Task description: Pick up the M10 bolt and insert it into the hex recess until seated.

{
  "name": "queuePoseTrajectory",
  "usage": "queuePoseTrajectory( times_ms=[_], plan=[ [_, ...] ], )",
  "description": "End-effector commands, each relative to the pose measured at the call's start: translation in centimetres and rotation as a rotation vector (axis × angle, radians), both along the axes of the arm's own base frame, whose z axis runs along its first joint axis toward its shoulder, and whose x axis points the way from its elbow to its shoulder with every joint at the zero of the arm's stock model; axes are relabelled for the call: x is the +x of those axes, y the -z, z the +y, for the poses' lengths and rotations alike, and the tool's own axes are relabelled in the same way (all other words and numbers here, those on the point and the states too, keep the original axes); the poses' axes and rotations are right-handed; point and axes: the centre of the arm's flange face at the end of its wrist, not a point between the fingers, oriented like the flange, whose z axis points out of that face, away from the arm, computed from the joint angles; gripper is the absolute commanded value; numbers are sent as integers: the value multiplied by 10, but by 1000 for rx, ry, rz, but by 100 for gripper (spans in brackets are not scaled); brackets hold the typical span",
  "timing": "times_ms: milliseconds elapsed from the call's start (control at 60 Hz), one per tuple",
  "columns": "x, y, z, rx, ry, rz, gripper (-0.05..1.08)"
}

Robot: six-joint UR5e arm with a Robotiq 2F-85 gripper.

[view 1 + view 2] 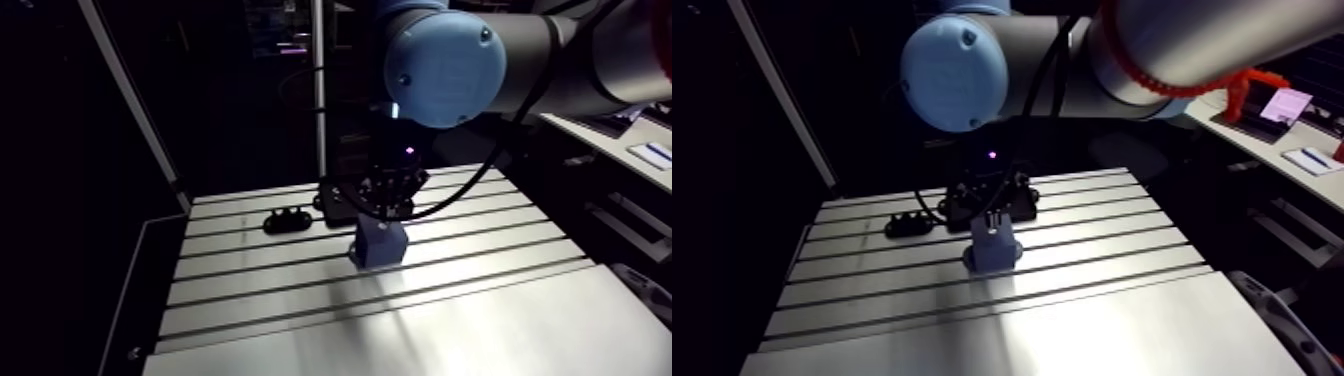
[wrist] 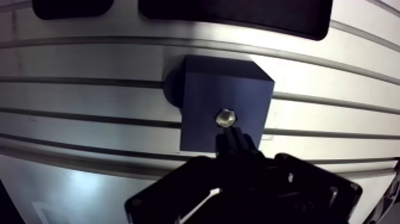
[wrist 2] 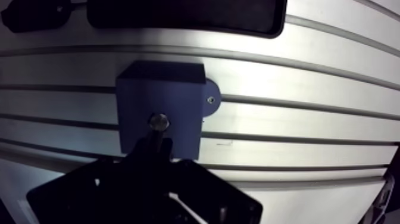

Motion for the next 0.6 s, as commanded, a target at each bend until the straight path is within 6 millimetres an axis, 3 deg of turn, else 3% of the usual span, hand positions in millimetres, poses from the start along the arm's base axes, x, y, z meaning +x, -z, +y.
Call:
queuePoseTrajectory(
  times_ms=[17, 33, 50, 67, 83, 100, 117, 133, 150, 233, 283, 600],
  plan=[
    [0, -12, -2, 7, -4, 20, 87],
    [0, -12, -2, 7, -4, 20, 87],
    [0, -15, -2, 10, -5, 23, 71],
    [0, -15, -2, 10, -5, 23, 71],
    [0, -16, -2, 13, -5, 24, 51],
    [0, -16, -2, 13, -5, 24, 51],
    [1, -19, -2, 15, -5, 25, 30],
    [1, -19, -2, 15, -5, 25, 30],
    [1, -25, -1, 16, -5, 28, 20],
    [4, -33, -2, 14, -9, 20, 13],
    [5, -37, -3, 9, -11, 0, 2],
    [8, -87, -5, 1, 5, -32, 1]
  ],
)
